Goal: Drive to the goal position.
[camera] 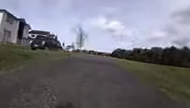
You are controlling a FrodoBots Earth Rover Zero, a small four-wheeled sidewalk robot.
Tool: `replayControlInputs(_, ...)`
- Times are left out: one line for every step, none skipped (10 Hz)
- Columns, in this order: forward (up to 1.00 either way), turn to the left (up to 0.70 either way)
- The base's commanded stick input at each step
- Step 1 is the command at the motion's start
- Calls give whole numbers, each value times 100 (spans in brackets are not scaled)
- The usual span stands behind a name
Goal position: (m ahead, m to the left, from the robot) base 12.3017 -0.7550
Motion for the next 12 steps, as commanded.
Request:
replayControlInputs(70,2)
replayControlInputs(70,2)
replayControlInputs(70,2)
replayControlInputs(70,2)
replayControlInputs(70,2)
replayControlInputs(70,2)
replayControlInputs(70,2)
replayControlInputs(70,2)
replayControlInputs(70,2)
replayControlInputs(70,2)
replayControlInputs(70,2)
replayControlInputs(70,2)
